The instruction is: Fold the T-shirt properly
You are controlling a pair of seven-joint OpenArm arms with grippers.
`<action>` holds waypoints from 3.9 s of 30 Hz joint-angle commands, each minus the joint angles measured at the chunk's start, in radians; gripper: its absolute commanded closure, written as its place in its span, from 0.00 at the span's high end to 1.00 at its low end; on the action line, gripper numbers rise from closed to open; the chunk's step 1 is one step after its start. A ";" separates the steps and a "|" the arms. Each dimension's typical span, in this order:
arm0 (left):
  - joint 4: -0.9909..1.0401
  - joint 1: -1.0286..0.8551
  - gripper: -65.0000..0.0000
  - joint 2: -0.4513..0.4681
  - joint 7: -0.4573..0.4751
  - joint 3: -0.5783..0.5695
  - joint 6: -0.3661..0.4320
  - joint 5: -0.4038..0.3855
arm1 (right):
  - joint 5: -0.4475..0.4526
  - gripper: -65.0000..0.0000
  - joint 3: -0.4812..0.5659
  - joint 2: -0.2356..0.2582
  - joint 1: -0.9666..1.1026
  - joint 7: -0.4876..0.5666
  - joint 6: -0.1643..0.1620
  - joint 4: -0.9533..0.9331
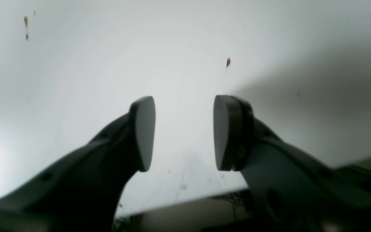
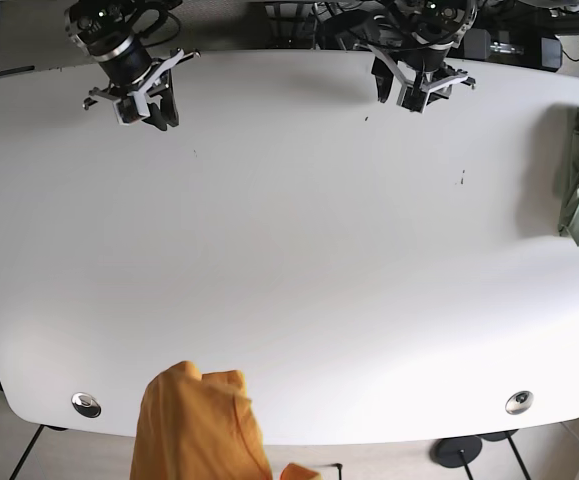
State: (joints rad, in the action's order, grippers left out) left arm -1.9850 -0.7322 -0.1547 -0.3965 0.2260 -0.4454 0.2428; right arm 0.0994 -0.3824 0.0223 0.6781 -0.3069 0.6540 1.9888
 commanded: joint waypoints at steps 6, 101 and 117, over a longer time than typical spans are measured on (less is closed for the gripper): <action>-0.023 -0.163 0.37 -0.002 0.021 0.008 0.000 -0.099 | 0.064 0.13 -0.042 0.011 0.191 0.159 0.000 0.020; -0.018 0.339 0.66 0.106 -0.195 0.596 -0.140 -0.337 | -0.221 0.03 0.859 -0.089 -0.970 0.012 -0.066 -0.874; -0.024 0.339 0.66 0.116 -0.195 0.551 -0.140 -0.474 | -0.231 0.03 0.744 -0.091 -1.041 -0.277 -0.059 -0.339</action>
State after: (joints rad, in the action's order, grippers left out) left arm -1.9869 -0.3962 -0.0475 -0.6136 0.7639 -0.5846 -0.2092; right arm -0.1467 0.3511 -0.0551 -0.3519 -0.6270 0.5949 1.6371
